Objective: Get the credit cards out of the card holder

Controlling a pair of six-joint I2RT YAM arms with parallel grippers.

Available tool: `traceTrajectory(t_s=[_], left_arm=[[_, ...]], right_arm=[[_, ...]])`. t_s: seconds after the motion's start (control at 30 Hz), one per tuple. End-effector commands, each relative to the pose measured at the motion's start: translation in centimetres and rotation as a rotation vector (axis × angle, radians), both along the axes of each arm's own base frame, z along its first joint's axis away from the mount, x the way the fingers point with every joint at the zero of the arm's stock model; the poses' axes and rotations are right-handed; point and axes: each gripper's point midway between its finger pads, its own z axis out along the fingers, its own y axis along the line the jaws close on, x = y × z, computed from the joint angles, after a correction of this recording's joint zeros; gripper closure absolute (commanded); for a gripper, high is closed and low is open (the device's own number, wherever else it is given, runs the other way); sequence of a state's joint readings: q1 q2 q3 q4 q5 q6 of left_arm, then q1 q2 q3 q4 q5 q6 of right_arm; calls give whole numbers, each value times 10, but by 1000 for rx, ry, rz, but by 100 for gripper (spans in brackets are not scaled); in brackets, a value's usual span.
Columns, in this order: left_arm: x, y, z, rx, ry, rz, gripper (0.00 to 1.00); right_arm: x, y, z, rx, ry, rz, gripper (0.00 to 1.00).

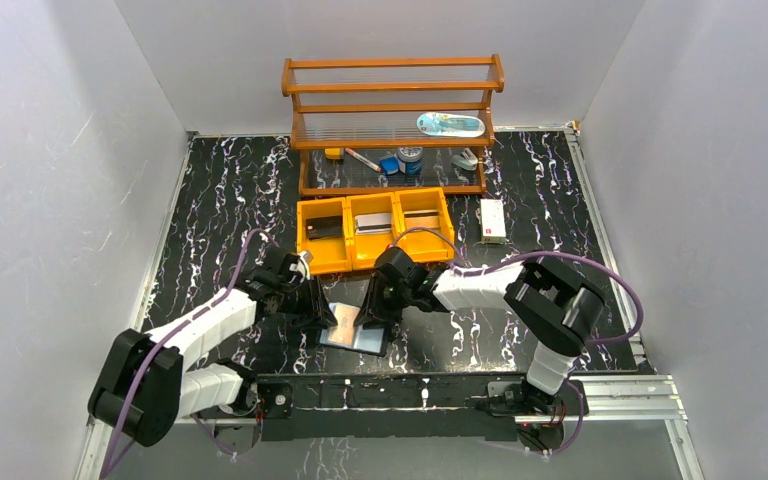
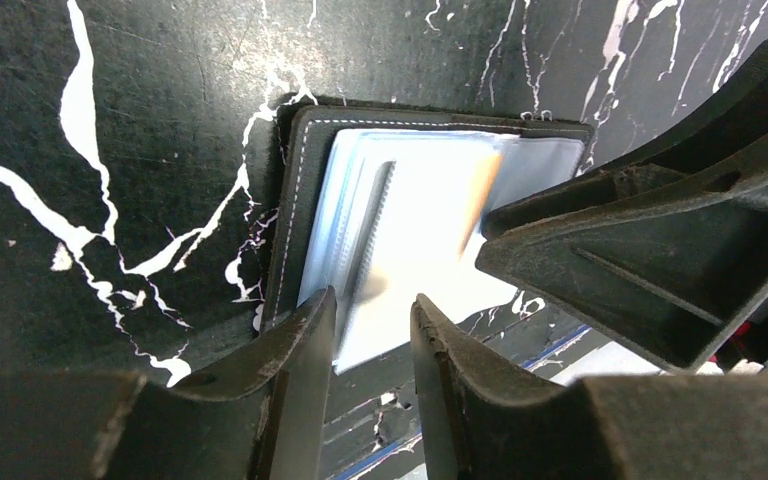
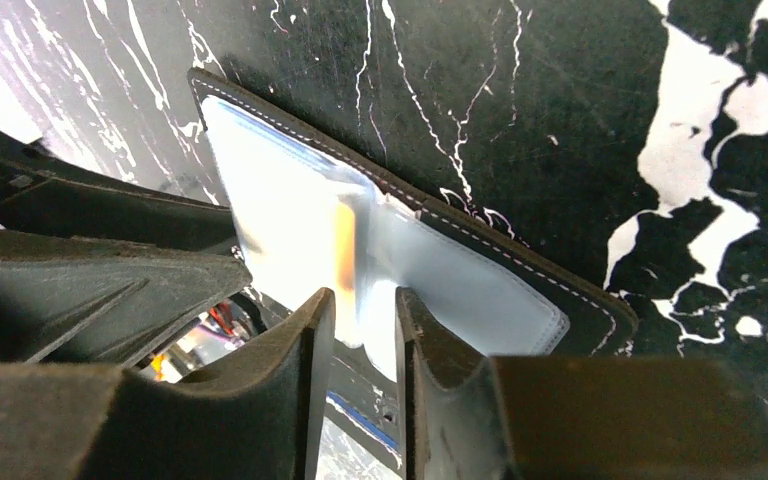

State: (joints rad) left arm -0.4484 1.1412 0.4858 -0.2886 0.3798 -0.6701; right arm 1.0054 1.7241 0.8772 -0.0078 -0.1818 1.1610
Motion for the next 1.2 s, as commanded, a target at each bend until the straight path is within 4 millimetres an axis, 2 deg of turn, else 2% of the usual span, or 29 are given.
traceTrajectory(t_s=[0.0, 0.13, 0.27, 0.43, 0.63, 0.9, 1.17], left_arm=[[-4, -5, 0, 3, 15, -60, 67], [-6, -6, -2, 15, 20, -67, 69], [-11, -8, -5, 30, 26, -83, 75], [-14, -7, -9, 62, 25, -64, 80], [-10, -2, -9, 91, 8, -37, 87], [-9, 0, -8, 101, 3, -24, 99], [-10, 2, -9, 109, 4, -20, 100]], right_arm=[[1, 13, 8, 127, 28, -9, 65], [3, 17, 11, 151, 15, -6, 65], [5, 20, 15, 174, 2, -3, 71], [4, 22, 17, 186, 2, 4, 88], [4, 10, 10, 146, 2, -7, 100], [5, -7, 6, 137, 17, -28, 100], [3, -18, 4, 111, 30, -43, 100]])
